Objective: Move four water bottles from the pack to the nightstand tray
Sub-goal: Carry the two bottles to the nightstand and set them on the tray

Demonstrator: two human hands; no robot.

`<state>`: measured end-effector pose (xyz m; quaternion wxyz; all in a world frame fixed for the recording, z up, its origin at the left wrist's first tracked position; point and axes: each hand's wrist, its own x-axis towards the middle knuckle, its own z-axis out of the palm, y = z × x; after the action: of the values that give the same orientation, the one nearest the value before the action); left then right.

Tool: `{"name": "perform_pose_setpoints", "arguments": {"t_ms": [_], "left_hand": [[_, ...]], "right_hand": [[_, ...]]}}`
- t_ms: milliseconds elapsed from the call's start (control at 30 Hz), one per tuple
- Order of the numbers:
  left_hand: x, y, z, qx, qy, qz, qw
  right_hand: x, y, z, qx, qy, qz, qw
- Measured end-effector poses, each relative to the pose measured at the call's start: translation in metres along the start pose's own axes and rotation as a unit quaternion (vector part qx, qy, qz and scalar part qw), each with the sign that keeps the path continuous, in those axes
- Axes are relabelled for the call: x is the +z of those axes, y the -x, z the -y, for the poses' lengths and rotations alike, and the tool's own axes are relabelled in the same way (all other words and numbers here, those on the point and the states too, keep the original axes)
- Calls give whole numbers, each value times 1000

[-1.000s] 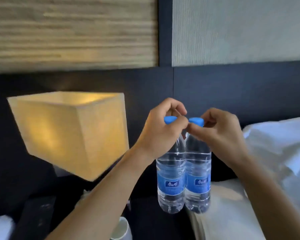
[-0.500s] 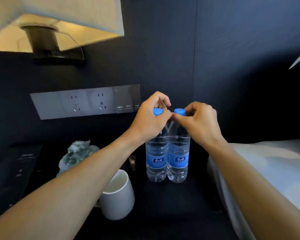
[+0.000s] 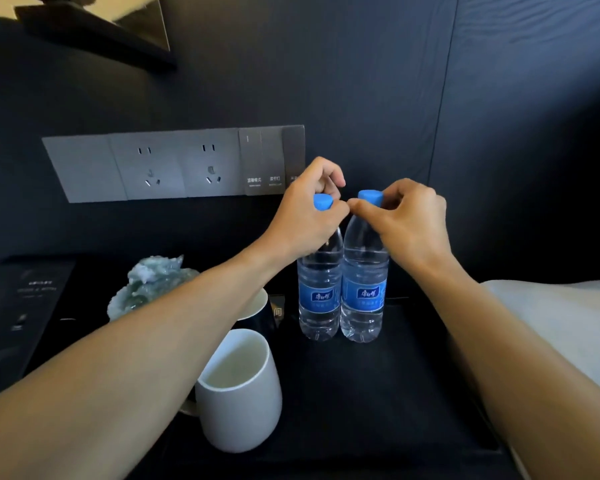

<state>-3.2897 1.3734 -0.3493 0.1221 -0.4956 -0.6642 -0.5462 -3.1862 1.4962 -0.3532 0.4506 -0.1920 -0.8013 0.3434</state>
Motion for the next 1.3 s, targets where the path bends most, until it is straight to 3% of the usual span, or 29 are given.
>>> {"name": "perform_pose_setpoints", "arguments": {"t_ms": [167, 333, 600, 733, 800, 1033, 1300], "left_hand": [[6, -5, 10, 6, 4, -10, 1000], [10, -3, 14, 24, -59, -29, 998], [-3, 3, 0, -72, -106, -34, 991], [-16, 13, 2, 13, -211, -84, 974], [-21, 17, 1, 1, -230, -69, 971], [-28, 10, -5, -70, -166, -22, 983], [-33, 12, 4, -89, -138, -15, 986]], "right_hand": [[8, 0, -6, -10, 6, -25, 1000], [7, 1, -6, -24, 26, -4, 999], [-9, 10, -6, -12, 8, 82, 997], [-16, 8, 0, -31, -8, 96, 995], [-18, 8, 1, -45, -1, 101, 994], [-15, 4, -2, -60, 27, 108, 992], [-4, 9, 3, -62, 71, 55, 994]]}}
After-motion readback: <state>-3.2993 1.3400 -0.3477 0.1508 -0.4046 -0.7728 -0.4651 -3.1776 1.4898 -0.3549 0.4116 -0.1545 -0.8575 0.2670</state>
